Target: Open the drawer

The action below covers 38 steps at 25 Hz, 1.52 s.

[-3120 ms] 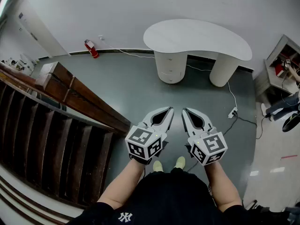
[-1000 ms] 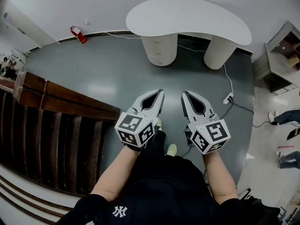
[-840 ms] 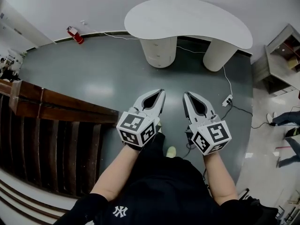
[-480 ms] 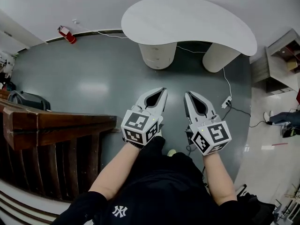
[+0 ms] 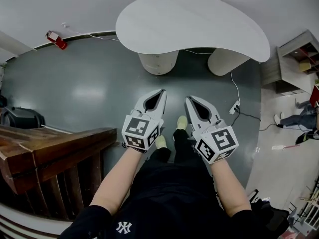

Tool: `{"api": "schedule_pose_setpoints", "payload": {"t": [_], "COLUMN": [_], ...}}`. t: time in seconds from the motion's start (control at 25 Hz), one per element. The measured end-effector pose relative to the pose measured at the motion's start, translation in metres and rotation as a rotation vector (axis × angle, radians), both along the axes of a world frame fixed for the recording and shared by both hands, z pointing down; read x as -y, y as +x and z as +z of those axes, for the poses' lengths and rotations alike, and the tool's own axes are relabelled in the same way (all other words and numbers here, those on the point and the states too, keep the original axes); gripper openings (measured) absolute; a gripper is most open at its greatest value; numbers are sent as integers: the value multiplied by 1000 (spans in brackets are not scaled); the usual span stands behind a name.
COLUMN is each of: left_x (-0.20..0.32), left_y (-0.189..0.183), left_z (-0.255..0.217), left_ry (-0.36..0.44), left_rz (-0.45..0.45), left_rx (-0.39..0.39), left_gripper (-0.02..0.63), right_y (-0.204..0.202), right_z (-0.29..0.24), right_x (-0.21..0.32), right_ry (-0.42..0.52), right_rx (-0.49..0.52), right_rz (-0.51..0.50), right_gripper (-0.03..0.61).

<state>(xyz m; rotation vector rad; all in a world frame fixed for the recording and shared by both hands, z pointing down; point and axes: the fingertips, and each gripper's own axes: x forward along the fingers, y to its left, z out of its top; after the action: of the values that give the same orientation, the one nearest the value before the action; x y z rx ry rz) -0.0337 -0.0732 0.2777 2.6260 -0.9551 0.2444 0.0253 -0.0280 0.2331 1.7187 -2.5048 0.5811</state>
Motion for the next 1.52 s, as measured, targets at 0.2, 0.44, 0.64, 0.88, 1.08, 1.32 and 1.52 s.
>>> {"api": "schedule_pose_setpoints", "payload": {"t": [0.2,0.44,0.64,0.88,1.08,1.32,1.52], "left_x": [41,91,133,169,194,230,262], "left_y": [15,46,50,42,32,34,33], "left_z": [24,57,93,158,238,320,364], "left_ry": [9,-15,-48,-69,-68,-60,-30], "left_rz": [-7,-51,-112,-153,-162,-182,-212], "left_rx": [32,62,83,87,79,81,102], "left_gripper": [6,6,6,6,6,6,9], "right_y": [8,36,42,31,11,12,14], "right_z": [15,36,65,123,193,266,301], "right_x": [47,113,161,196,214,229,238], "right_ry": [0,3,-21,-44,-35,-38,-23], "right_rx": [2,-23,-7,19,27,68,99], "right_rz": [-53,-152,-225,-222,-186,-102,-47], "right_gripper": [15,14,15,15,15,15,15]}}
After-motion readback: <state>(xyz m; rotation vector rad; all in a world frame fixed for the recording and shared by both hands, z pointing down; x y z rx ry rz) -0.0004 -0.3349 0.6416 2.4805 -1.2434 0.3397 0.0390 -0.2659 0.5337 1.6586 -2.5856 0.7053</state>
